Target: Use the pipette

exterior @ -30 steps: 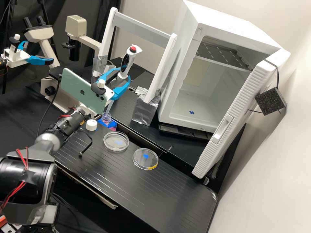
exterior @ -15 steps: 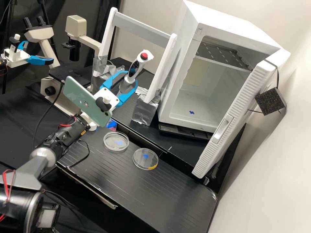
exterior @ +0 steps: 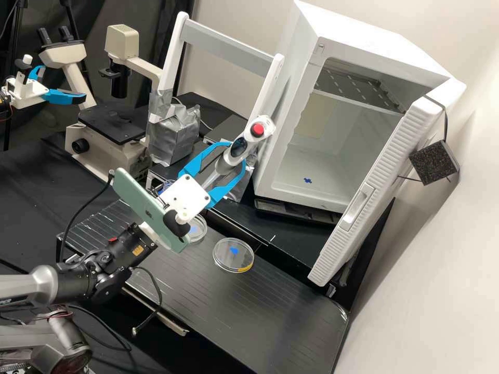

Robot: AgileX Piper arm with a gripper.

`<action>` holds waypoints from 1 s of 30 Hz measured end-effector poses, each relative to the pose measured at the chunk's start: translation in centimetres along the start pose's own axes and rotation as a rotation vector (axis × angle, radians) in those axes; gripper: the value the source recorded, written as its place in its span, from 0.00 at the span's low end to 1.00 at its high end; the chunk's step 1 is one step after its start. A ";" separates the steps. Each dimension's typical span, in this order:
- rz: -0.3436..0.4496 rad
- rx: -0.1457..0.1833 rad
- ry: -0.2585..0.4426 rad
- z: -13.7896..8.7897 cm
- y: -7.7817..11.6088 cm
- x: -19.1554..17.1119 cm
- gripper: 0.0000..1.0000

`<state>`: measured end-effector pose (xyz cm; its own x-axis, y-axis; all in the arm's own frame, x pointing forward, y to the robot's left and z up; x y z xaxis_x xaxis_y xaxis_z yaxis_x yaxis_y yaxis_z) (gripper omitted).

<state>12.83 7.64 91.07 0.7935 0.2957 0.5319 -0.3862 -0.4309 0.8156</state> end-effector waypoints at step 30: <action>-0.045 -0.097 -0.024 1.1 -0.1 -1.3 0.00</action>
<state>12.33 6.38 90.01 0.8217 0.2915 0.4897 -0.3929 -0.3328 0.8573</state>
